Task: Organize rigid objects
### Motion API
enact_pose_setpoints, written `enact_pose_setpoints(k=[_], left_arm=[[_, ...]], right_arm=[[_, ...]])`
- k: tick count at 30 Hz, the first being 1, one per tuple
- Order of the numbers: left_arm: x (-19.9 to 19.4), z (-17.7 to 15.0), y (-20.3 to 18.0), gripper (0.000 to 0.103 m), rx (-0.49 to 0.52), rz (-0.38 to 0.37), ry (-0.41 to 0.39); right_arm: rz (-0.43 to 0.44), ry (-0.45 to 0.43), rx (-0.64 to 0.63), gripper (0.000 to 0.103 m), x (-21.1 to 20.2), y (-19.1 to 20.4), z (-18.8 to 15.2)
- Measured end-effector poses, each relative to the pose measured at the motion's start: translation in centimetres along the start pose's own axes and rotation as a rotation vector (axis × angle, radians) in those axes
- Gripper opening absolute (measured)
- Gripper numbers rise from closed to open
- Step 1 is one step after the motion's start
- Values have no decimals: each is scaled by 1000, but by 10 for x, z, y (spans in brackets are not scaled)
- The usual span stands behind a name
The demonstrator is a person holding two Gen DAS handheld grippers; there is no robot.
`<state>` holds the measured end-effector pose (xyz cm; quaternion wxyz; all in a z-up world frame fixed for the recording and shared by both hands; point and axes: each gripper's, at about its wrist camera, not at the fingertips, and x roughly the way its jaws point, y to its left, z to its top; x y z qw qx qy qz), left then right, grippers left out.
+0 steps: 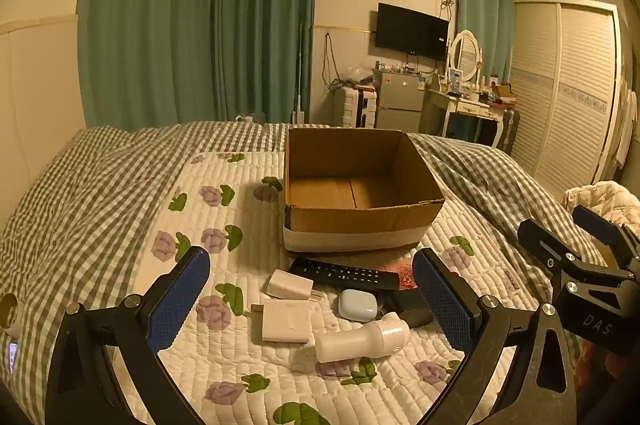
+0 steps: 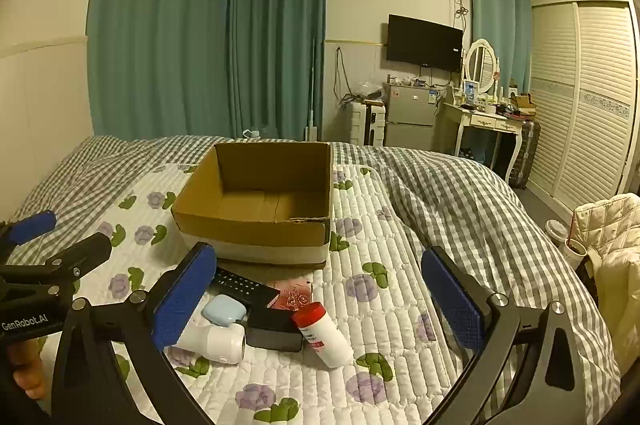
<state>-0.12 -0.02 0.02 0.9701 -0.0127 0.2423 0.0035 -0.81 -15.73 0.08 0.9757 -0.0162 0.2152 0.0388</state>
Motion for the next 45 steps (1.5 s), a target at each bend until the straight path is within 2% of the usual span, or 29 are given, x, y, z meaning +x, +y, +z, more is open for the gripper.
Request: enact_pose_setpoints(k=[4,6,45], left_arm=[[-4,-3,-4,103,-8,8,-9],[1,2,4,103,-26,-15,19],[4,-2,4,103,-24,0,14]], right_arm=[[5,0,3,103,1,0,-1],[6,1,2,103,1,0,-1],[-20,36,-37,103,11,4,-8]])
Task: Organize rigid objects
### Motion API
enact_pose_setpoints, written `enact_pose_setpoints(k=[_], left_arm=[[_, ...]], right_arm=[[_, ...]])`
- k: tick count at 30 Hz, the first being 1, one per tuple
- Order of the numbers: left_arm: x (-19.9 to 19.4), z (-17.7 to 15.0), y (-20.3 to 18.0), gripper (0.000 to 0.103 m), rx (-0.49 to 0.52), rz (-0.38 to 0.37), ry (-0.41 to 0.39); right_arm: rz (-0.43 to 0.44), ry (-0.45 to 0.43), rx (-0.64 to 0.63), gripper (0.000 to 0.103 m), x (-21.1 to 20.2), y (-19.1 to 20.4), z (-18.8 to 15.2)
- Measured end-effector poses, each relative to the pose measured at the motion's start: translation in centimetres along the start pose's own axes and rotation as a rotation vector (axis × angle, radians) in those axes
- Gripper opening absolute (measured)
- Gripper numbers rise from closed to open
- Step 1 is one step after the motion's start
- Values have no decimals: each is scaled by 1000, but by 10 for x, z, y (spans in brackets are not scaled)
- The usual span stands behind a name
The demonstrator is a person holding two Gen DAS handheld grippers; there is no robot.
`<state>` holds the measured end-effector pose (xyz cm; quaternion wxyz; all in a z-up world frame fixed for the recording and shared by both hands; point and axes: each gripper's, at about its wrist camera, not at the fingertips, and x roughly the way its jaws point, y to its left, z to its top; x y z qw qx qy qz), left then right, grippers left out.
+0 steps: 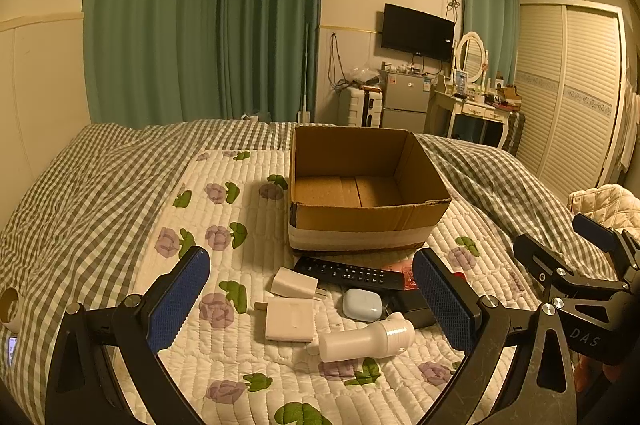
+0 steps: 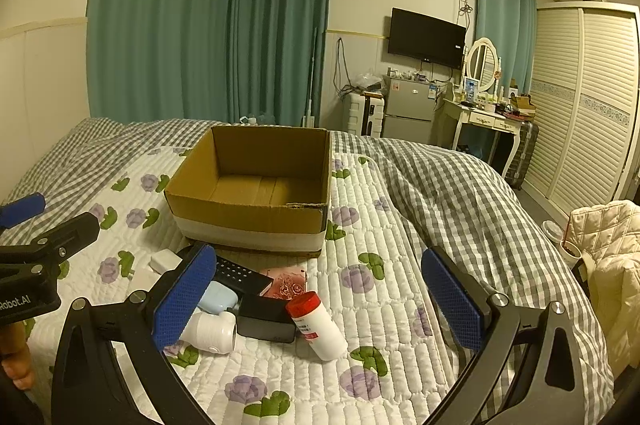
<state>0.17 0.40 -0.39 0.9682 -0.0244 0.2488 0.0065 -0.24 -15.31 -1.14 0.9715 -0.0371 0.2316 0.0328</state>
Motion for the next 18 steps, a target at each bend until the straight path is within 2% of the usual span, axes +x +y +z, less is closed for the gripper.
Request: enact_pose_setpoints(k=[18], left_arm=[[1,-1,2,103,-16,2,12]], right_arm=[[-9,3,-5,103,0,0,-2]])
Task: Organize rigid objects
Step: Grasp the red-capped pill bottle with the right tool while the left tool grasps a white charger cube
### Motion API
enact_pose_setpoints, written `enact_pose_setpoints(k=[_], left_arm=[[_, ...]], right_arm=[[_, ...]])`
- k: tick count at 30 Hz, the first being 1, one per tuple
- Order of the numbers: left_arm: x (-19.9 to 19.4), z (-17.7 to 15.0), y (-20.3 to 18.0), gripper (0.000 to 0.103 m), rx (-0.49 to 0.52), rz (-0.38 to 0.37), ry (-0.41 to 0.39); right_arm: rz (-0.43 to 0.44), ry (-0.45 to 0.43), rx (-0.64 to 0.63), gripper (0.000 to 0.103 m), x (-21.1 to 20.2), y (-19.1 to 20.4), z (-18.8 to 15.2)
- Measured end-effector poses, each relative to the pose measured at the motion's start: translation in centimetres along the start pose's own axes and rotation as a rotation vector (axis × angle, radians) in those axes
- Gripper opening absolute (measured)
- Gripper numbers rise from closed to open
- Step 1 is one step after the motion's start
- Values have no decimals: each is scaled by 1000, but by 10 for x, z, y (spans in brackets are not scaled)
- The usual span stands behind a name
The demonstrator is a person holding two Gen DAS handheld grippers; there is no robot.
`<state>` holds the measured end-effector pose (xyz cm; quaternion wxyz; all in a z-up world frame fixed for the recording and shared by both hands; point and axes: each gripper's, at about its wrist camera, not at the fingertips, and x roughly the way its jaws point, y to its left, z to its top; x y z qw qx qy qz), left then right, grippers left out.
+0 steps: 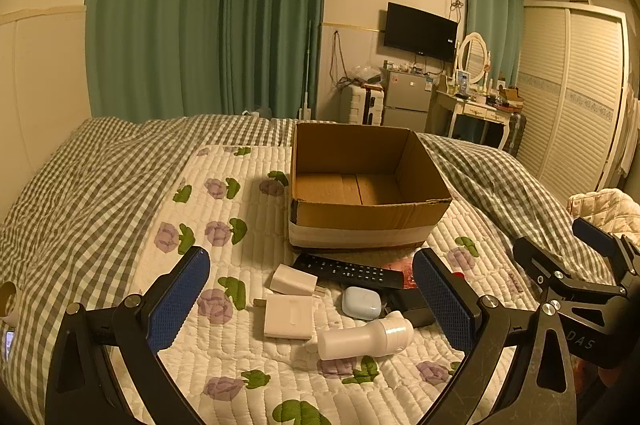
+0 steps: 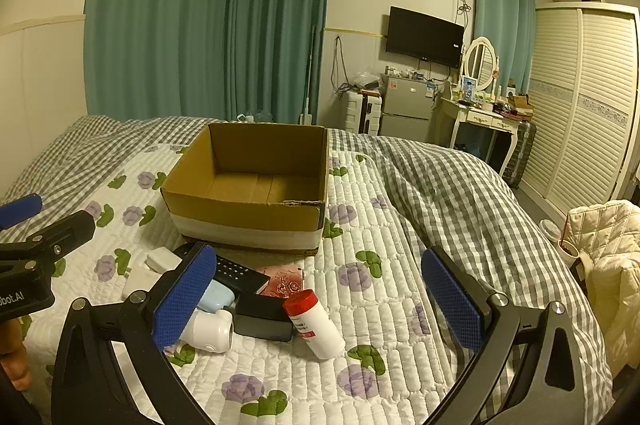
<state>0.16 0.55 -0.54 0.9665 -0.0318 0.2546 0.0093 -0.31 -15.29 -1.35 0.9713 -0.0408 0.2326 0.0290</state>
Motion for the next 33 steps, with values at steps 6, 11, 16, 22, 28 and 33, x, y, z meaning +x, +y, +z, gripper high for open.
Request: enact_pose_setpoints(k=[6,11,16,22,28,33], left_arm=[[0,1,-2,103,8,0,-1],[1,1,-3,103,10,1,3],[1,0,-3,103,8,1,2],[1,0,-2,103,10,2,5],[8,-4,0,103,19,6,34],[33,-14,7,103,-3,-5,154]], right_arm=[[-1,7,0,103,1,-1,0],[0,10,1,103,2,-1,0],[2,11,-5,103,2,-1,0],[5,22,-10,103,4,1,1],[5,62,-38,103,12,1,0],[-2,171,-37,103,39,-7,-14]])
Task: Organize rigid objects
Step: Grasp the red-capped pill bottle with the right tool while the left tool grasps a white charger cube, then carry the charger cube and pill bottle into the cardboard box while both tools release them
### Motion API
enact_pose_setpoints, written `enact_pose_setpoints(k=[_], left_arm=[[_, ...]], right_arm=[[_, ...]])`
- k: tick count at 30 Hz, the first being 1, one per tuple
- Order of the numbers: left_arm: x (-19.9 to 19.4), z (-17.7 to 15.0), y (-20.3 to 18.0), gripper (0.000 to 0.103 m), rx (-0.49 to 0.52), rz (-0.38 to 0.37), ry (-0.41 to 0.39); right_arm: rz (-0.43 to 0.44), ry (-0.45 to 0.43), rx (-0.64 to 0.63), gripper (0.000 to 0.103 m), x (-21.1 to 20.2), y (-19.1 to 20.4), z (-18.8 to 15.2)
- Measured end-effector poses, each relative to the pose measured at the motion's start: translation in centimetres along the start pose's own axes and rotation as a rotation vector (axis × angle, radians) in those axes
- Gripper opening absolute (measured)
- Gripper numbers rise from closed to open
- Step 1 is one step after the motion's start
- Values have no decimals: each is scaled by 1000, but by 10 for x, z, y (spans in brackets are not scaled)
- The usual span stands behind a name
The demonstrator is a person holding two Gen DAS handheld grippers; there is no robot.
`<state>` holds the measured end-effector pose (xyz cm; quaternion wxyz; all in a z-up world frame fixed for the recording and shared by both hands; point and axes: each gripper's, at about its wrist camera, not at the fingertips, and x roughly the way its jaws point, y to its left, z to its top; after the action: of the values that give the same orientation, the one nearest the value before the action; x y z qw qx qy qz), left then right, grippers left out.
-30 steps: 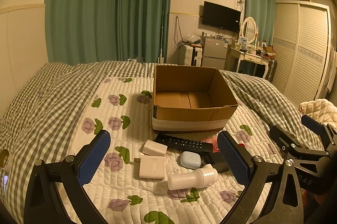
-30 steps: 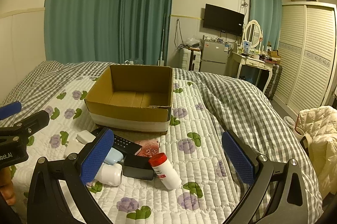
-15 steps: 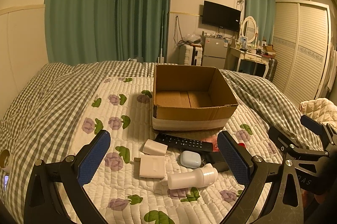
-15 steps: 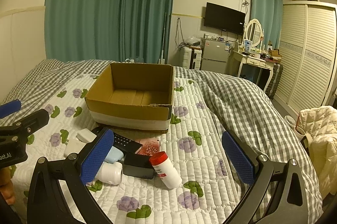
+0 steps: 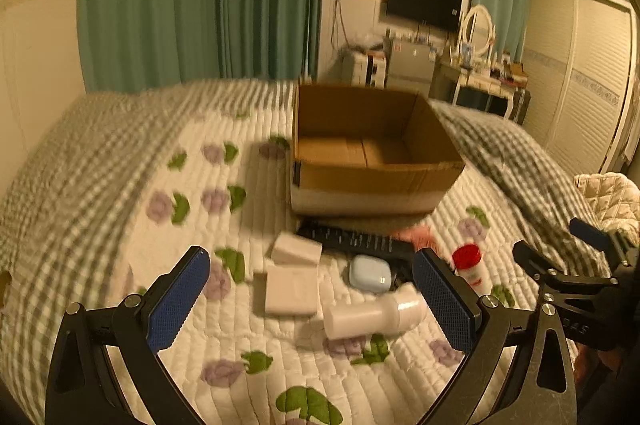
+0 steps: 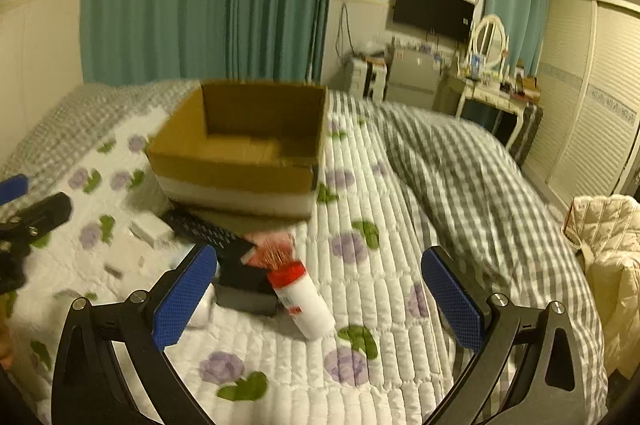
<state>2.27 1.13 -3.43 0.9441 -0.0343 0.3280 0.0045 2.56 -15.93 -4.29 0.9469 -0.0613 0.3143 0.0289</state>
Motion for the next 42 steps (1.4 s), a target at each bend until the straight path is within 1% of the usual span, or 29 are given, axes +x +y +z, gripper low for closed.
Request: enact_pose_setpoints(k=[2,5,7,9,10,11,12,14,15,16,17,19,23,25,27,30,32,35,38,42], left_arm=[[11,-4,2,103,-2,4,43],[28,-10,9,103,-8,10,101],[39,-13,15,103,-8,23,134],[48,-15,21,103,-11,39,159],[51,-16,25,103,-14,47,170],[53,-16,28,103,-16,49,178],[56,-18,32,103,-16,55,188],[62,-20,37,103,-17,63,207],[66,-22,39,103,-20,68,224],[69,-24,40,103,-22,69,235],[73,-25,41,103,-23,67,249],[82,-29,40,103,-15,61,288],[95,-30,33,102,-2,53,328],[102,-29,29,100,12,78,339],[110,-27,27,97,23,85,345],[116,-22,29,90,3,57,350],[120,-21,29,79,-9,27,365],[132,-19,27,70,-23,9,411],[143,-19,26,68,-4,16,445],[137,-17,24,68,21,4,443]], right_arm=[[-3,59,-4,101,16,-2,-5],[3,172,-21,95,45,-1,-16],[34,233,-10,89,62,-2,-24],[36,252,-24,87,74,0,-28],[30,267,-35,84,82,1,-29],[36,283,-34,79,89,1,-30],[49,293,-25,70,94,1,-31],[84,291,0,67,100,1,-29],[94,280,0,59,102,2,-27],[103,272,-12,45,105,4,-25],[109,274,-25,41,107,7,-23],[102,271,-48,38,111,12,-19],[97,253,-32,36,109,14,-14],[105,243,-22,36,106,13,-11],[105,238,-14,35,103,13,-8],[96,234,-21,35,103,14,-7],[91,235,-22,35,104,14,-8],[89,240,-16,35,104,14,-8],[86,243,-13,35,104,14,-8],[86,242,-9,35,103,14,-8]])
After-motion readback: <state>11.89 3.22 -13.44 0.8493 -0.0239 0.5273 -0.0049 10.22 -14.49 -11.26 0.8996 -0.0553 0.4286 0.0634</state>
